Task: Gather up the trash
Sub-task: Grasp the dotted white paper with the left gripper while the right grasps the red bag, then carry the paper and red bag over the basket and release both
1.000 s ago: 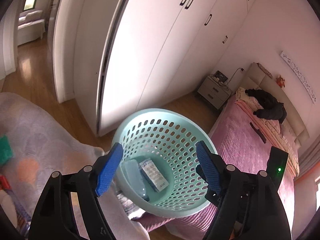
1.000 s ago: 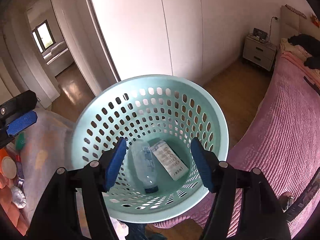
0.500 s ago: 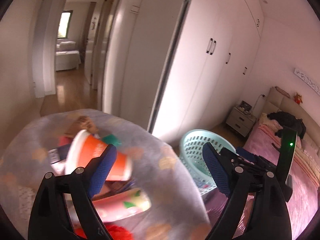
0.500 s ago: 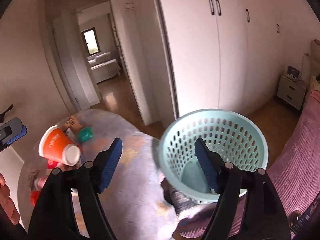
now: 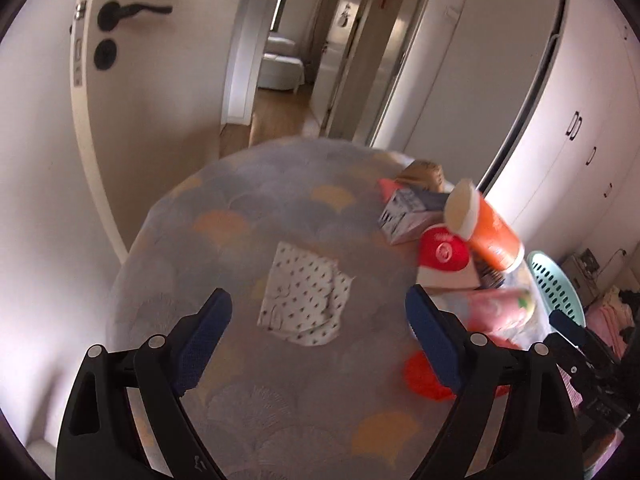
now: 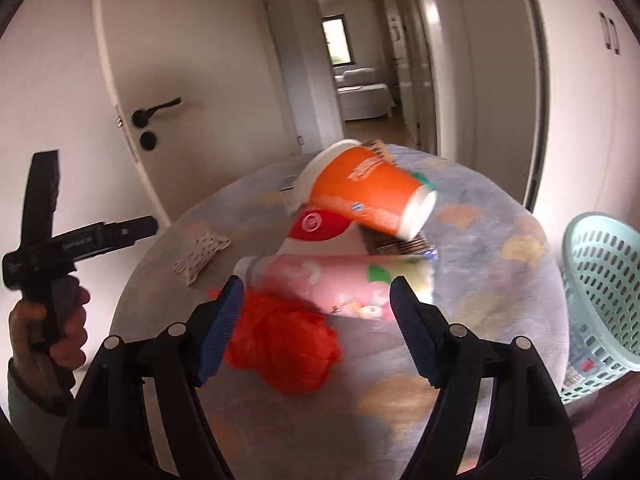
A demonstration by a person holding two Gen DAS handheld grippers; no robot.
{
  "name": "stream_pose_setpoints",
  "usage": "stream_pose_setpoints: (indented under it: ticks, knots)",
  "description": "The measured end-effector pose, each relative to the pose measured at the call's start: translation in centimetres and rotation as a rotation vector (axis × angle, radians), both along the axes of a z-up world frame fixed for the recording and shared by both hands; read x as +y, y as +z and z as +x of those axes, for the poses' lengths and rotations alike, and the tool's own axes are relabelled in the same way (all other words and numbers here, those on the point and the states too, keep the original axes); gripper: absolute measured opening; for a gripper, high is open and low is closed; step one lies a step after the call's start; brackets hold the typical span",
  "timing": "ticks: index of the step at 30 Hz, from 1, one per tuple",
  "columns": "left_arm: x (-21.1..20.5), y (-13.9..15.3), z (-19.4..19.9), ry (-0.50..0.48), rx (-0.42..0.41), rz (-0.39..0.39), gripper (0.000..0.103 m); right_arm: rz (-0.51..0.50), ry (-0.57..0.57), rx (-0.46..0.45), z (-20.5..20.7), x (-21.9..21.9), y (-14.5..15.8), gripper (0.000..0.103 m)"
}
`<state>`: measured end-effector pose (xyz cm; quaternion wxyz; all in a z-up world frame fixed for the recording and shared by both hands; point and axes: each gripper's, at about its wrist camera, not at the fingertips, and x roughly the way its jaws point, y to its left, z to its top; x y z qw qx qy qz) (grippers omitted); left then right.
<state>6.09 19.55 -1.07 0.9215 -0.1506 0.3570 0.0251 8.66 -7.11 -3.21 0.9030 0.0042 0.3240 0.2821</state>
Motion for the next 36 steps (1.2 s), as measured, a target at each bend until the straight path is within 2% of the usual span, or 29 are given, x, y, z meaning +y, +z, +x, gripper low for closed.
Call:
stream_pose_setpoints:
  ticks: [1,4,9,10,11,12,13,15,17,19,21,26,30,36]
  knots:
    - [0.3,-1.0,0.6,0.007,0.039,0.004,0.085,-0.019,0.02,0.005,-0.2,0.7,-0.4,0.072]
    - [0.4,-2.6,0.9,0.014,0.074,0.024,0.084,-0.054,0.044,0.031,-0.3,1.8,-1.3,0.072]
    - [-1.9,-2.4,0.5,-0.038,0.025,0.106,0.083,-0.095,0.057,0.06,-0.3,3.1,-2.6,0.072]
    - [-2.3,-2.7,0.5,-0.062,0.035,0.106,0.08,-0.109,0.058,0.054,-0.4,3.3,-2.5,0.072]
    - [-2.5,-3.0,1.1,-0.085,0.047,0.101,0.07,-0.124,0.06,0.054,-0.3,3.7,-2.7,0.071]
    - [-2.6,-3.3,1.5,-0.099,0.06,0.099,0.064,-0.139,0.06,0.059,-0.2,4.0,-2.8,0.071]
    - [-2.8,-3.7,2.0,-0.106,0.082,0.105,0.062,-0.157,0.062,0.067,-0.1,4.3,-3.1,0.069]
    - [-2.8,-4.4,2.5,-0.109,0.108,0.104,0.05,-0.175,0.074,0.069,-0.2,4.7,-3.3,0.058]
    - [-2.2,-5.0,3.0,-0.107,0.129,0.082,0.039,-0.18,0.085,0.062,-0.2,5.1,-3.4,0.052]
    - [-1.8,-5.1,2.8,-0.098,0.121,0.074,0.033,-0.181,0.096,0.057,-0.4,5.3,-3.5,0.048]
    - [-1.2,-5.0,2.5,-0.095,0.115,0.052,0.021,-0.177,0.106,0.049,-0.6,5.4,-3.4,0.042]
    - [-1.0,-4.5,1.7,-0.082,0.083,0.045,0.008,-0.159,0.13,0.039,-1.1,5.4,-3.2,0.035]
    - [-0.7,-3.3,0.8,-0.083,0.043,0.029,0.004,-0.131,0.14,0.0,-2.3,5.0,-1.6,0.035]
    - [-1.7,-0.7,0.2,-0.103,-0.035,0.019,0.004,-0.083,0.115,-0.056,-3.2,3.5,1.1,0.035]
